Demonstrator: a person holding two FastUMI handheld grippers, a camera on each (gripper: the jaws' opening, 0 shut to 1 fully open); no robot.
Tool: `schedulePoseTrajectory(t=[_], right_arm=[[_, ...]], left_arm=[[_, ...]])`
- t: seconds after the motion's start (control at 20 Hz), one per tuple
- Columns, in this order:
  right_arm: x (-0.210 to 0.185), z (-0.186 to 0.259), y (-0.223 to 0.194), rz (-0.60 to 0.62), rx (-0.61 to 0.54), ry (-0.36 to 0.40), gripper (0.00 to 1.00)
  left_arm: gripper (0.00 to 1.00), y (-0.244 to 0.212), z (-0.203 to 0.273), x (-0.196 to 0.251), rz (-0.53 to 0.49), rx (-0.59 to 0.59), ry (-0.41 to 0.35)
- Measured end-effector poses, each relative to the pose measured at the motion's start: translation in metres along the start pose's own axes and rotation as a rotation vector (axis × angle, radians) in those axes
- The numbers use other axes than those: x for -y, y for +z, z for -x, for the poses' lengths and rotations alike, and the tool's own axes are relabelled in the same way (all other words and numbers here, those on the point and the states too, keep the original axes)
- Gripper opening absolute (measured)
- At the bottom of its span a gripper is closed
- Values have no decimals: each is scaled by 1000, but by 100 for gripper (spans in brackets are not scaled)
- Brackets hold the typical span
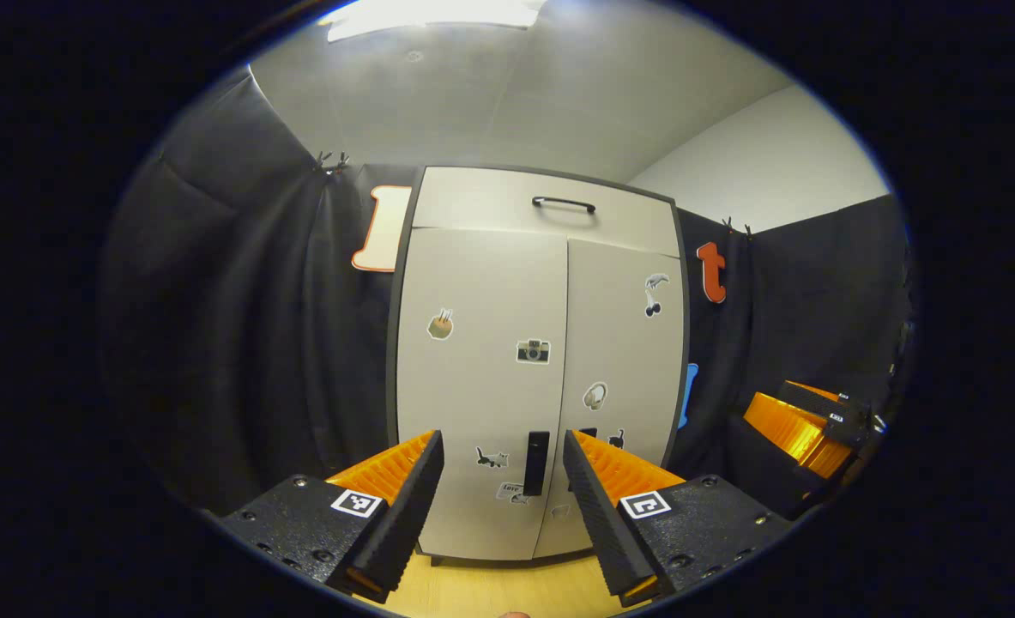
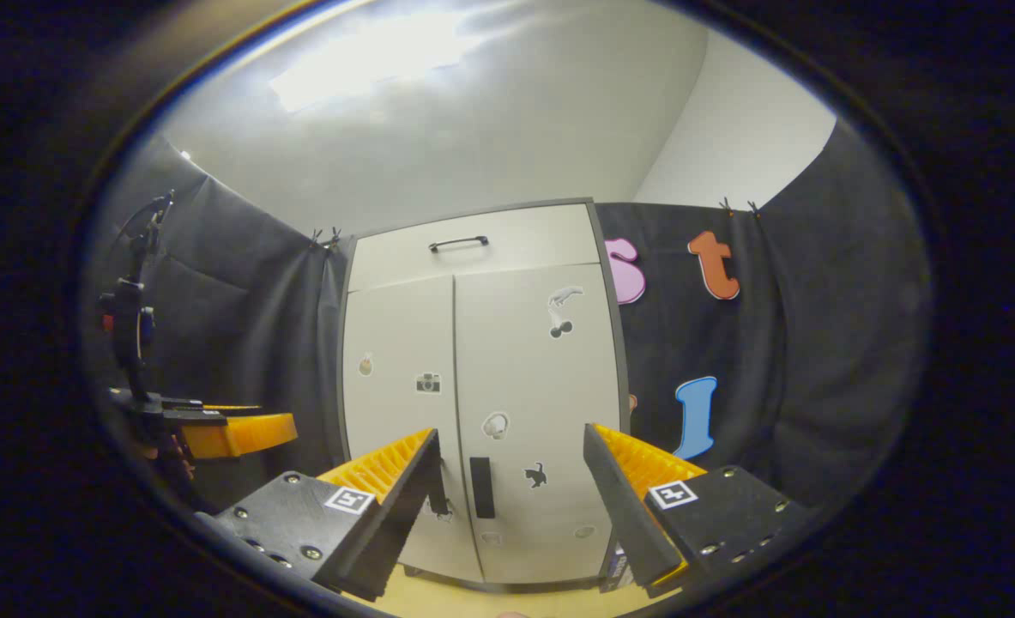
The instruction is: Grab one shoe with the right hand and put it into the shoe cabinet, grab the other shoe with the left hand and put it into the shoe cabinet; then close the right door with the right hand and the left door with the left hand.
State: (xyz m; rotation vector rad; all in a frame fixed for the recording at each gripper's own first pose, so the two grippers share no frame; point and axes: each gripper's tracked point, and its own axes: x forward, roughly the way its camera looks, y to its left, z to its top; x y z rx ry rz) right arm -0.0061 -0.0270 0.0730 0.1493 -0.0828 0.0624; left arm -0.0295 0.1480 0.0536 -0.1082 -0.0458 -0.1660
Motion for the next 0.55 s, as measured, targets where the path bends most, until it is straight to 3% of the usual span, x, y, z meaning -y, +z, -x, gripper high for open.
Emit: schedulePoseTrajectory(t=[0.2, 0.55], right_arm=[[-2, 5, 11, -2, 35, -6, 100], [-6, 5, 11, 1, 41, -30, 96]], left_arm=[[89, 15, 9, -4, -20, 44, 29], [93, 11, 8, 3, -15, 41, -16]])
